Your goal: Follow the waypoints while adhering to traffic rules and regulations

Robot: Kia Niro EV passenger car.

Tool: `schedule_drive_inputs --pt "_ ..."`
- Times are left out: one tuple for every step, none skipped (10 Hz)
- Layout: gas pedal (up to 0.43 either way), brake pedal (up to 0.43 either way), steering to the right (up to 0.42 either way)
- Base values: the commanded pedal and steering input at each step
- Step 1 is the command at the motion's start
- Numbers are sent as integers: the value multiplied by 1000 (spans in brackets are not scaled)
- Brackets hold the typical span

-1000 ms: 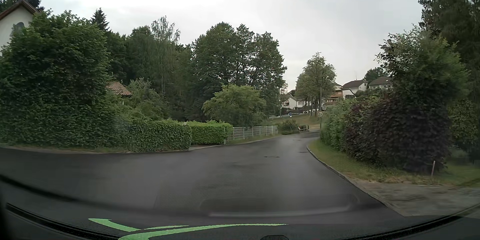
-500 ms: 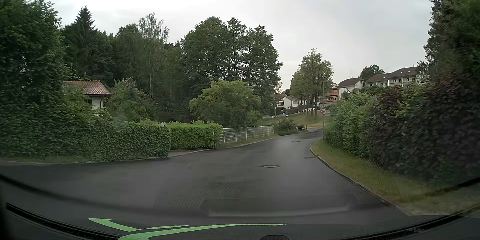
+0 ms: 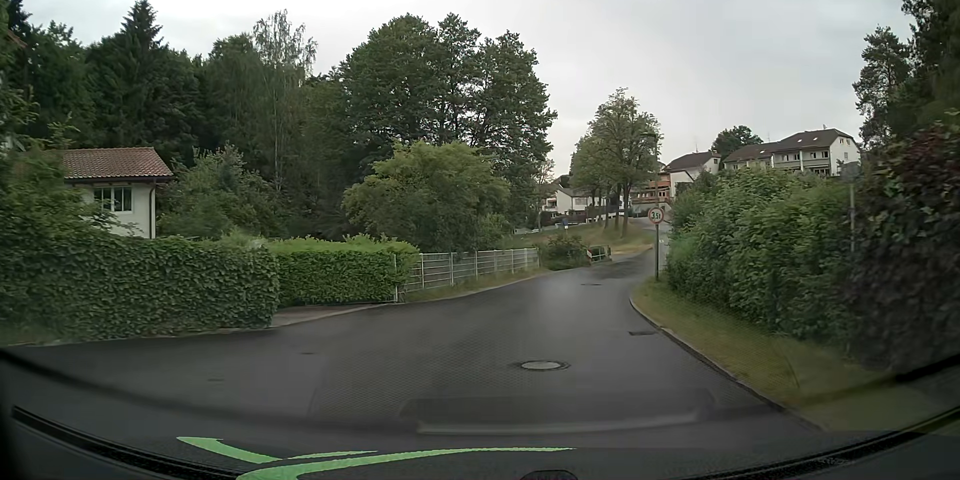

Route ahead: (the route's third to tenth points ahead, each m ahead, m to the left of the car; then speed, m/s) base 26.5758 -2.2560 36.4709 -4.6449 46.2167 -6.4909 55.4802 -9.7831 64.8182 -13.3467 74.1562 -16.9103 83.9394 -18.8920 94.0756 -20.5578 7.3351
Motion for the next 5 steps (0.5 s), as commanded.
schedule_drive_inputs --pt "0 0 36" --pt "0 0 37" --pt "0 0 37" --pt "0 0 40" --pt "0 0 40"
